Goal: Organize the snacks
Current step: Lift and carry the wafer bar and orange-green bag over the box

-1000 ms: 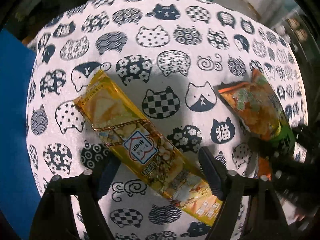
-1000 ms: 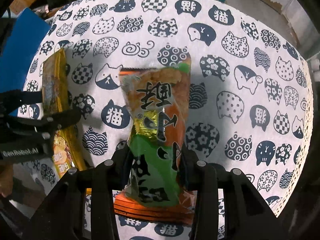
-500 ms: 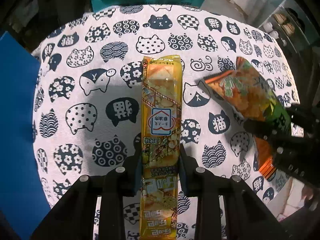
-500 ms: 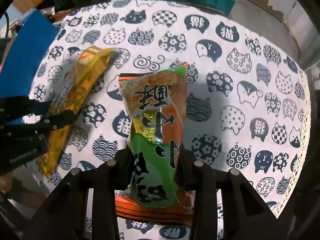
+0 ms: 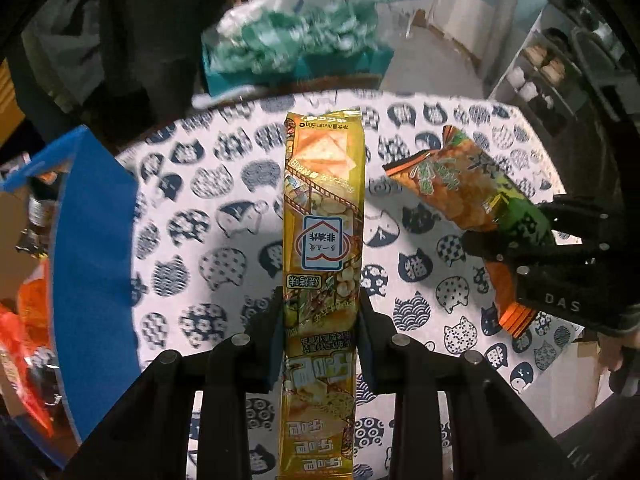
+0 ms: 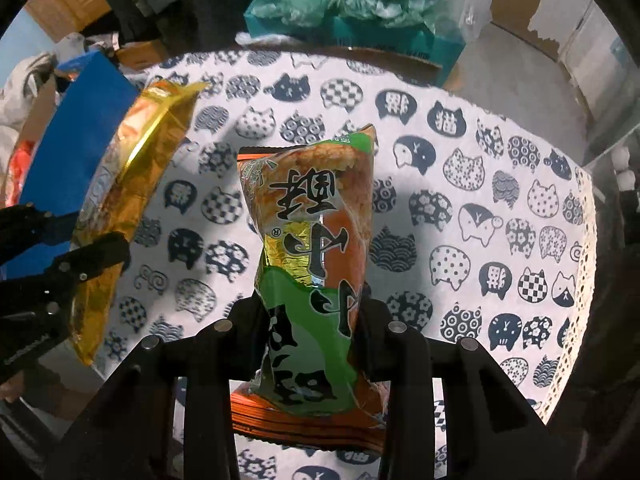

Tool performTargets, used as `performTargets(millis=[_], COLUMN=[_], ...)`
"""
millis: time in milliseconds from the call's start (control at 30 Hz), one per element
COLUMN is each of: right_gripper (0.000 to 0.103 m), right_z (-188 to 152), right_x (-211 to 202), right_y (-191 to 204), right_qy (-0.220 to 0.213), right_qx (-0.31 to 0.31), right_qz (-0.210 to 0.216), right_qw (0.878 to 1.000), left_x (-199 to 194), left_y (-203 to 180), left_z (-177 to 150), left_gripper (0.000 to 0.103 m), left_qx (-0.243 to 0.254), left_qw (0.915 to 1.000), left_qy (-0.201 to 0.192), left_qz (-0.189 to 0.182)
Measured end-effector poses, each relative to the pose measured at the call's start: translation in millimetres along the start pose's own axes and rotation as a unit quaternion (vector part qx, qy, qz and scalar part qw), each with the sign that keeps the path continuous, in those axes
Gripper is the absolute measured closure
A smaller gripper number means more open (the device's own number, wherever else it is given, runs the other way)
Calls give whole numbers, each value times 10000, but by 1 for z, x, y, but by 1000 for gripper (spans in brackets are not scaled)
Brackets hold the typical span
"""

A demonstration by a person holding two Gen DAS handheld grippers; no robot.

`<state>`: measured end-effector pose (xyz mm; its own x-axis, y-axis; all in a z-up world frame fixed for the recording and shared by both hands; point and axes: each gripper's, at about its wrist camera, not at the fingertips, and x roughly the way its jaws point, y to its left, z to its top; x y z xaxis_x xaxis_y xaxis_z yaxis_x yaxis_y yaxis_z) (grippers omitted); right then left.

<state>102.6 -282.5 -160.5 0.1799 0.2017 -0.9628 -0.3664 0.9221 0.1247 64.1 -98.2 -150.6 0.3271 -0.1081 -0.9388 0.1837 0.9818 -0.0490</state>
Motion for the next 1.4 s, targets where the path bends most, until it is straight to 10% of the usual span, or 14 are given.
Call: performTargets(millis=[800,1400], right_gripper=[68,68], right_z=[36,82], right_x=[-60,-72], right_y=[70,162], right_qy=[-729,-900], right_qx=[-375,-906], right_qz=[427,931], right_qw=[9957,9874], left_x=[-90,-124], left_y=[36,134], left_z=[-1,-22], left_gripper=[72,72], left_qx=[172,-724], left_qw=[9928,9848], left_qy=[-1152,-1494], left_qz=[282,503])
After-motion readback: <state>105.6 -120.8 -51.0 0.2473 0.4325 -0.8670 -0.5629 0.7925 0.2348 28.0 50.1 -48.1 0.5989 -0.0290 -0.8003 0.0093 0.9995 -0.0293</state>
